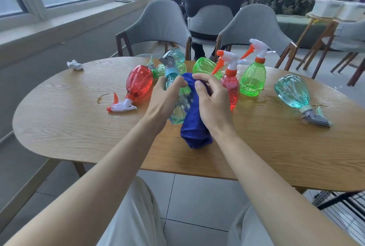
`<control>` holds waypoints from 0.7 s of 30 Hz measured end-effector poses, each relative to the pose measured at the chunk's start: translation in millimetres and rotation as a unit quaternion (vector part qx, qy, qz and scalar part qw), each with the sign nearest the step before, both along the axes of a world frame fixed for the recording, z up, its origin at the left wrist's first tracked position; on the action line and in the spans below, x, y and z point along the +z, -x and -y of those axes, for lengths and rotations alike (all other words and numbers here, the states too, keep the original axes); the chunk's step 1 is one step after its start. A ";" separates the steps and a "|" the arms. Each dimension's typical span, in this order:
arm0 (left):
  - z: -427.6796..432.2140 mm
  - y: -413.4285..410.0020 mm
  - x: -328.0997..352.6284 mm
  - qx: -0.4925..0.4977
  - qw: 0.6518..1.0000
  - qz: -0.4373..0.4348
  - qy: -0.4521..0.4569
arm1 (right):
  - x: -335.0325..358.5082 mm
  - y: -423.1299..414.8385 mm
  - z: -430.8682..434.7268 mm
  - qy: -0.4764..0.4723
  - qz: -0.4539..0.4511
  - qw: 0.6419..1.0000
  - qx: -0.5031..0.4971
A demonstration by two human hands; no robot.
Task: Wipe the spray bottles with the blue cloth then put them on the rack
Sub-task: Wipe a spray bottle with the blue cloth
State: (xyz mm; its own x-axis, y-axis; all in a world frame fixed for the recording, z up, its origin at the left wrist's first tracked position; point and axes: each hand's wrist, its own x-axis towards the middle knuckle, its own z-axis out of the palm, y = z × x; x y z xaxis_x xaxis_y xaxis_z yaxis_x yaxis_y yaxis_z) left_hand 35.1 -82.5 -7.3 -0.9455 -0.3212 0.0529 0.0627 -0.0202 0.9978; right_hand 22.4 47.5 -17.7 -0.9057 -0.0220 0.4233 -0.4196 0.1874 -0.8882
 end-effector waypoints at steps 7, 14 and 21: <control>-4.9 -6.7 1.5 -0.037 0.996 -0.067 0.045 | 9.1 18.6 1.3 0.012 0.173 0.981 0.081; 0.0 0.3 -4.0 -0.004 0.996 -0.044 0.075 | 0.2 0.2 -0.7 -0.016 0.108 0.994 0.019; 9.7 -2.5 3.5 -0.026 0.998 -0.058 0.026 | 18.1 15.8 15.3 -0.017 0.125 0.988 0.094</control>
